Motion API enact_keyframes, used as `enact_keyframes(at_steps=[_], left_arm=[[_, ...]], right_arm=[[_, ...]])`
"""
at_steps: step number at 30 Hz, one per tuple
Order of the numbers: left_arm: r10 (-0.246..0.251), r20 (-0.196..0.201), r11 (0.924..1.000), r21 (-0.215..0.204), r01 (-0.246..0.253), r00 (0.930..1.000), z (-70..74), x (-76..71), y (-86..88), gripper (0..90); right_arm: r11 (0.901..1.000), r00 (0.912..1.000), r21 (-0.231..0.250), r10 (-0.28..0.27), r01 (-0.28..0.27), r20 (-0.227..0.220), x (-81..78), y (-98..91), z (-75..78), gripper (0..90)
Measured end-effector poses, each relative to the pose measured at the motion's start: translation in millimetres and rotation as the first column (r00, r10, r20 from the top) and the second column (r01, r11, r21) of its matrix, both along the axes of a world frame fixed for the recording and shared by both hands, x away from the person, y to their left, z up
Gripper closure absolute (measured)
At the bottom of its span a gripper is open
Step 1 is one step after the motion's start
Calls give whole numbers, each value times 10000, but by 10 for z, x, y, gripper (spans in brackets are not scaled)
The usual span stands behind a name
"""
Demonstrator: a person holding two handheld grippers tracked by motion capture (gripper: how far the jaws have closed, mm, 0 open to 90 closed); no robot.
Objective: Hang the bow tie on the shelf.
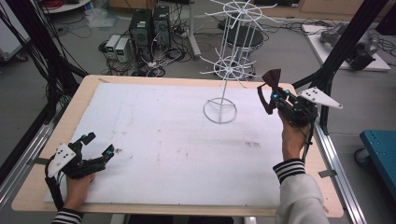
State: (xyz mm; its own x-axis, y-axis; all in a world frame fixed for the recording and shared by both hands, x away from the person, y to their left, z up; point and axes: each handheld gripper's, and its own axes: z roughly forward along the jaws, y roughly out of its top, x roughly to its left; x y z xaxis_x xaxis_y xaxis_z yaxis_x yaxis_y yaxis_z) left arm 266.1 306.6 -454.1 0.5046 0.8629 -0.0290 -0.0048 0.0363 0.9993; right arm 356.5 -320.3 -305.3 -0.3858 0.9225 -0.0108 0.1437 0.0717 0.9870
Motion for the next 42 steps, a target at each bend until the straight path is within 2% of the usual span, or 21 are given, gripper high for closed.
enact_keyframes(at_steps=[7,13,15,21,30,42], left_arm=[[-5,-33,10000,-3,5,10000,0,1,1,121],[-3,-33,10000,1,3,10000,0,3,1,121],[-5,-38,10000,6,5,10000,1,3,1,121],[-28,-17,10000,31,28,10000,1,2,0,121],[-14,0,10000,41,14,10000,0,0,-3,121],[-20,-4,10000,53,20,10000,1,0,-2,121]], right_arm=[[9980,9981,-212,-599,602,162,111,20,93,760],[9972,9969,-342,-650,665,432,204,91,129,760],[9971,9969,-322,-681,694,392,227,117,122,759],[9979,9976,-284,-574,585,392,292,158,120,760],[10000,9991,-48,-23,25,426,365,290,143,759],[9991,9991,-2,416,-416,108,425,414,83,759]])
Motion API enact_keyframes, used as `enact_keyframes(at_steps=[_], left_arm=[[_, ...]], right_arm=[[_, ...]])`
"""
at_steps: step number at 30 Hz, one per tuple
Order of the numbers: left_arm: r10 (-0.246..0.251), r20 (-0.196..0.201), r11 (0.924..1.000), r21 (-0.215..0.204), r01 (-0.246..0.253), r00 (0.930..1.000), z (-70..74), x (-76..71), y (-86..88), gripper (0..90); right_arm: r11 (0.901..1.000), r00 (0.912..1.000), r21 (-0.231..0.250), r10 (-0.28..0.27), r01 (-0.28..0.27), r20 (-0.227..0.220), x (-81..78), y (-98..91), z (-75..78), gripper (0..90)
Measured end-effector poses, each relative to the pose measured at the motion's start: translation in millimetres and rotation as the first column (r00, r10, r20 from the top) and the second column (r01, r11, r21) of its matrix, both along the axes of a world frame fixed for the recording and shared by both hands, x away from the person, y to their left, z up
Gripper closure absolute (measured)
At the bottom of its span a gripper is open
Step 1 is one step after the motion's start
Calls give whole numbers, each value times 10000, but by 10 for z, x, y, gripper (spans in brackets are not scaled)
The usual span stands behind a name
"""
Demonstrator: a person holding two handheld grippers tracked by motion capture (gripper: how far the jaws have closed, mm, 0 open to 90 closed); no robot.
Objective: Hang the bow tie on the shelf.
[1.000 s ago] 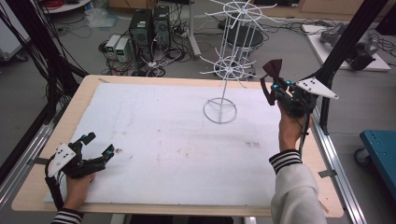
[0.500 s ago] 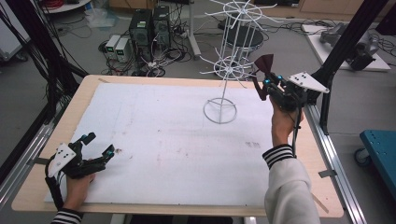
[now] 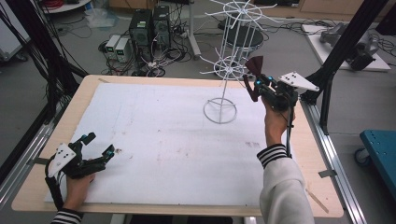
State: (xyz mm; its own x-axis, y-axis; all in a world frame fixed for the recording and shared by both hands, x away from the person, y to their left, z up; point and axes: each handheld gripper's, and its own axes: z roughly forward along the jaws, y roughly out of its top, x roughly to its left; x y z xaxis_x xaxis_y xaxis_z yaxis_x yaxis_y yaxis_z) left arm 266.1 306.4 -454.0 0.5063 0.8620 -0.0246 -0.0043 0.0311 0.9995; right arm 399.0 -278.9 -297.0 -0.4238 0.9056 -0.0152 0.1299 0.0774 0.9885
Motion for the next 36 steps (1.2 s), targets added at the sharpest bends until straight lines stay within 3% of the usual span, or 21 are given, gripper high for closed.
enact_keyframes(at_steps=[12,27,36], left_arm=[[-4,6,10000,-41,4,10000,-1,1,-1,121],[-3,24,10000,-34,3,10000,-1,0,0,121],[-10,17,10000,-41,10,10000,-1,0,0,121]], right_arm=[[9995,9978,193,247,-236,-622,102,85,-107,758],[9992,9864,229,374,-342,-1599,149,78,-287,756],[9986,9819,340,459,-404,-1838,161,81,-353,754]])
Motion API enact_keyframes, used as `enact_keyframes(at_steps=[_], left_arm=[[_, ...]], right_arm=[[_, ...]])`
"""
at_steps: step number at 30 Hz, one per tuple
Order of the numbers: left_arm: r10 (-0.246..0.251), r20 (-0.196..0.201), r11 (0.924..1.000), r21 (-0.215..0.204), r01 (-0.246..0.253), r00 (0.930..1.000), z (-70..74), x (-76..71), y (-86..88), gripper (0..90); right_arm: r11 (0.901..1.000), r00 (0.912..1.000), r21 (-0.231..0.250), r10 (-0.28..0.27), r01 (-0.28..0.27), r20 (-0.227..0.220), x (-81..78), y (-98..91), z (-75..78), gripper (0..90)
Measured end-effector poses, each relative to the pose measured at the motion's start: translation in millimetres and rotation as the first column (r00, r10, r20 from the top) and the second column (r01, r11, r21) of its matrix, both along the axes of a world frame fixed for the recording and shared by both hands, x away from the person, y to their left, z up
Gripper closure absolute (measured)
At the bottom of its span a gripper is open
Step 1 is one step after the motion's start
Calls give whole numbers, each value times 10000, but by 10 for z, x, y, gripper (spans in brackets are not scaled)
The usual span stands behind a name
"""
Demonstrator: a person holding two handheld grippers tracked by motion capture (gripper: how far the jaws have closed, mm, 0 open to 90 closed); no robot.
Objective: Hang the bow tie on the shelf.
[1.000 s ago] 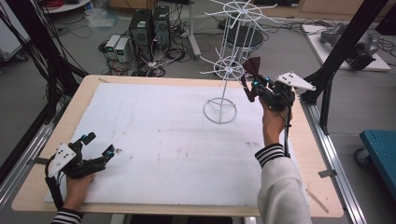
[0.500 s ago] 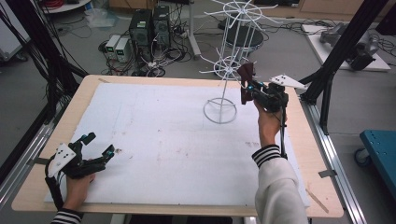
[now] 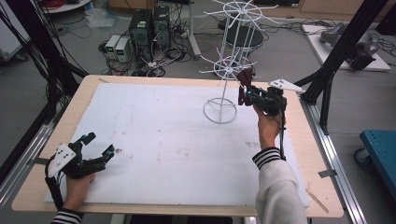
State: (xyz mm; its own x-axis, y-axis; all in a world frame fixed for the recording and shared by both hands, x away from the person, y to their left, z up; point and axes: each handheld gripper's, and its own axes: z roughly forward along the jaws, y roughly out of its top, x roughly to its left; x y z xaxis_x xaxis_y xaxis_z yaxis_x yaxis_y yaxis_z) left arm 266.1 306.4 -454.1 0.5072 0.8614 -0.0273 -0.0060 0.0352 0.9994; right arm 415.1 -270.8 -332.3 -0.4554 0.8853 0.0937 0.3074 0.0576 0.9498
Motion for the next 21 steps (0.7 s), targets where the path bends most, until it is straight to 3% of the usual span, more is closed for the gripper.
enact_keyframes(at_steps=[7,8,9,10,11,12,14,18,21], left_arm=[[-3,-10,10000,-2,3,10000,0,0,2,121],[10,-27,10000,-21,-10,10000,-1,0,2,121],[8,-37,10000,-21,-8,10000,0,1,5,121],[8,-42,10000,-28,-8,10000,0,1,5,121],[11,-32,10000,-19,-11,10000,-1,1,5,121],[15,-33,10000,-17,-15,10000,0,0,3,121],[13,-30,10000,-19,-13,10000,0,0,3,121],[16,-35,10000,-28,-16,10000,0,1,3,121],[5,4,10000,6,-5,10000,0,0,1,121]], right_arm=[[9999,9999,-90,60,-61,-120,9,-10,-11,737],[9998,9998,-104,157,-158,-90,7,-10,-12,674],[9997,10000,-251,30,-28,80,14,22,-24,292],[9991,9999,-408,-148,150,51,15,41,-31,120],[9991,9999,-408,-148,150,51,15,41,-31,120],[9967,9995,-785,-240,224,-199,6,70,-45,5],[9933,9998,-1145,-155,171,156,-49,80,-80,6],[9964,9990,-780,365,-344,257,-115,60,-83,6],[9936,9956,-802,831,-795,422,-203,58,-74,6]])
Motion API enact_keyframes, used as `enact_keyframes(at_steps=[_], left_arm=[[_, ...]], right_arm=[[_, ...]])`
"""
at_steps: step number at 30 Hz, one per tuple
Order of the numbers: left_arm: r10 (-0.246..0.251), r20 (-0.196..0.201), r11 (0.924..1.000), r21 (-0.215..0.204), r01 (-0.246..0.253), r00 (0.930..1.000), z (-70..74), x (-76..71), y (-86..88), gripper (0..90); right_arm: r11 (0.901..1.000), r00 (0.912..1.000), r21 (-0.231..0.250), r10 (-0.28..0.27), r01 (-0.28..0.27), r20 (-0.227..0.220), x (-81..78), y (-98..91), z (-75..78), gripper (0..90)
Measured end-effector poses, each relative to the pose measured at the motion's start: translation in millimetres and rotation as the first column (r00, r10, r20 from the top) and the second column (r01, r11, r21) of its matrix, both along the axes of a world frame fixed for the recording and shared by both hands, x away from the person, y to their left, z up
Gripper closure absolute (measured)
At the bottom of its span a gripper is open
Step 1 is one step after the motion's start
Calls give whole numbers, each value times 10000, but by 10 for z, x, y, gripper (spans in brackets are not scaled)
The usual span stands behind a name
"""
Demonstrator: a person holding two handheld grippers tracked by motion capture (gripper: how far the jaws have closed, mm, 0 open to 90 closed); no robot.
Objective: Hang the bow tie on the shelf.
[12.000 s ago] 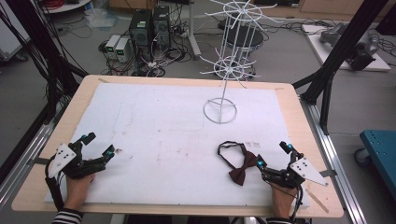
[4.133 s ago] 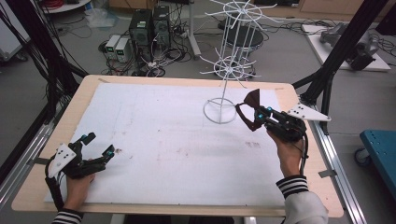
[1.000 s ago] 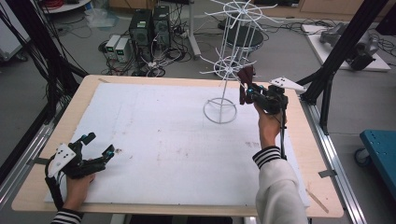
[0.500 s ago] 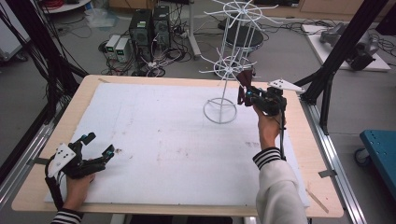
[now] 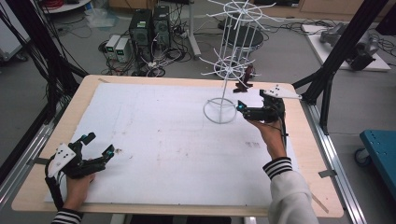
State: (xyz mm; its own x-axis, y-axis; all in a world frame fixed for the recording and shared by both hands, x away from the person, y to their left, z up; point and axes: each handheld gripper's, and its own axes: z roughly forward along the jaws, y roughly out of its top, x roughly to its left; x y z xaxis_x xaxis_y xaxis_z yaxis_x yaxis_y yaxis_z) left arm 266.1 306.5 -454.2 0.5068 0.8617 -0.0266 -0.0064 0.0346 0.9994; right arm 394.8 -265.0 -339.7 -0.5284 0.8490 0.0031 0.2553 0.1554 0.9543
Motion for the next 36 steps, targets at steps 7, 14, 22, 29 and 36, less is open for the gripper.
enact_keyframes(at_steps=[7,14,22,29,36], left_arm=[[15,21,10000,76,-15,10000,0,-6,1,121],[21,22,10000,54,-22,10000,0,-4,-4,121],[17,18,10000,58,-18,10000,0,-3,-5,121],[4,33,10000,81,-5,10000,0,-5,-6,121],[10,36,9999,133,-10,10000,0,-8,-8,121]], right_arm=[[9985,9976,144,528,-535,457,-227,-25,-68,6],[9927,9870,457,1050,-1113,1214,-660,-54,-369,6],[9942,9855,559,825,-917,1482,-1022,-145,-698,6],[9943,9744,815,493,-687,2191,-1259,-248,-889,6],[9919,9702,1068,413,-685,2389,-1336,-314,-1058,6]])
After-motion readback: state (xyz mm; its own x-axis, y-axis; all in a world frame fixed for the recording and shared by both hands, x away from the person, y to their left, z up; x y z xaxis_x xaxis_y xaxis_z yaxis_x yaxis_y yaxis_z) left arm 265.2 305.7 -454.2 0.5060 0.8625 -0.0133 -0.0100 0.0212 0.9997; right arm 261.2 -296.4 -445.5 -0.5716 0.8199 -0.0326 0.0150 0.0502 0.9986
